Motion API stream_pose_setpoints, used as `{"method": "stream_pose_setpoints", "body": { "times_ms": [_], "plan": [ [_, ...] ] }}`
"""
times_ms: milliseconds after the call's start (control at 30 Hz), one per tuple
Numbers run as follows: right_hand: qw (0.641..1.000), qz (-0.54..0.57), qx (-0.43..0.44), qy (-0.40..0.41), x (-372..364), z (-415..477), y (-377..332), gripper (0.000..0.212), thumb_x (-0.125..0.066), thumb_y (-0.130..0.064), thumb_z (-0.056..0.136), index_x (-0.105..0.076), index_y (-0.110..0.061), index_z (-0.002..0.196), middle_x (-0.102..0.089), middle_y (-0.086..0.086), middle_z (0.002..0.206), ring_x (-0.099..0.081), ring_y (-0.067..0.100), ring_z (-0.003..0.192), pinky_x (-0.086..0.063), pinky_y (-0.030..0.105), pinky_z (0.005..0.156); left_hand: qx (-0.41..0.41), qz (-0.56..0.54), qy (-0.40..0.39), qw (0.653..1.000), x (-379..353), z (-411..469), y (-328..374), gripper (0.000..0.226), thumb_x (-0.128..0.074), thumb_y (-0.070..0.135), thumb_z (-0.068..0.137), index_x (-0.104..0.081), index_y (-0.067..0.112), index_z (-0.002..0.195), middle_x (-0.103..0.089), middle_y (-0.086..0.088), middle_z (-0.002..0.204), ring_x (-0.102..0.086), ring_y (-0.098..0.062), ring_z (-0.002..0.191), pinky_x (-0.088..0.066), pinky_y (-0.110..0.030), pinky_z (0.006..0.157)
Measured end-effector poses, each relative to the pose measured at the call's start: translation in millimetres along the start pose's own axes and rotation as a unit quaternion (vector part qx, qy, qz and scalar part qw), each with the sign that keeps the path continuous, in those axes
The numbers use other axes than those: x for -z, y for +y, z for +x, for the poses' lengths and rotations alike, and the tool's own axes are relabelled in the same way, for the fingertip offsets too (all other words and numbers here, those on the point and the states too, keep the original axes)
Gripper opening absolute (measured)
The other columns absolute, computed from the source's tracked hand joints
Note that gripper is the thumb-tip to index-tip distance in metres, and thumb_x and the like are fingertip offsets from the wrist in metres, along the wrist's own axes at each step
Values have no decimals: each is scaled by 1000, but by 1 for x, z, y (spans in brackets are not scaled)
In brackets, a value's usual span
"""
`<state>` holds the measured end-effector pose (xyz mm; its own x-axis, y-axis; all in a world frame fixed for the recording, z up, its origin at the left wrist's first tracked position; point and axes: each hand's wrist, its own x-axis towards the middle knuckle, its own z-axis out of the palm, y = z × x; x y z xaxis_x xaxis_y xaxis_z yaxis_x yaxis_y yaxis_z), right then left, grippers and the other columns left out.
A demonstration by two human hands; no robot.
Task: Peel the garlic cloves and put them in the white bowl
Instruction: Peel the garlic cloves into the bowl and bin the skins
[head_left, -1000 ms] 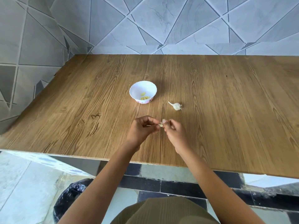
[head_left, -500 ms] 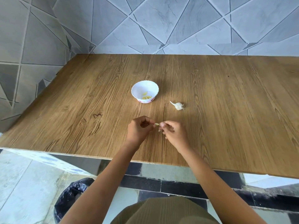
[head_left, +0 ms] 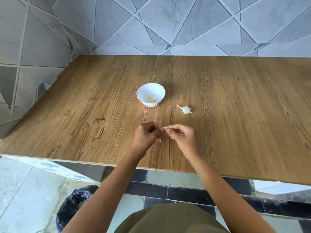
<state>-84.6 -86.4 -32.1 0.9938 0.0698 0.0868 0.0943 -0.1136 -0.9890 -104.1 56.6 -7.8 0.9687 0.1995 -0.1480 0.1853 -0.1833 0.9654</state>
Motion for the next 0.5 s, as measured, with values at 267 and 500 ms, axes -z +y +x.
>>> {"method": "stream_pose_setpoints", "body": {
  "times_ms": [267, 500],
  "plan": [
    [996, -60, 65, 20, -1, 3, 9, 12, -70, -8, 83, -73, -7, 95, -72, -2, 80, -67, 2, 70, -56, 26, 67, 53, -53, -10, 997, 0, 1, 7, 11, -59, 3, 90, -64, -1, 81, -66, -12, 70, -62, -16, 61, -52, -21, 55],
    [996, -84, 30, 9, 3, 8, 15, 12, -69, -16, 85, -74, -7, 92, -71, -2, 75, -65, 5, 65, -56, 28, 65, -90, 258, 37, 961, 6, 9, -5, 32, -57, 34, 89, -71, 7, 80, -69, -5, 69, -64, -21, 64, -53, -34, 60]
  ]
}}
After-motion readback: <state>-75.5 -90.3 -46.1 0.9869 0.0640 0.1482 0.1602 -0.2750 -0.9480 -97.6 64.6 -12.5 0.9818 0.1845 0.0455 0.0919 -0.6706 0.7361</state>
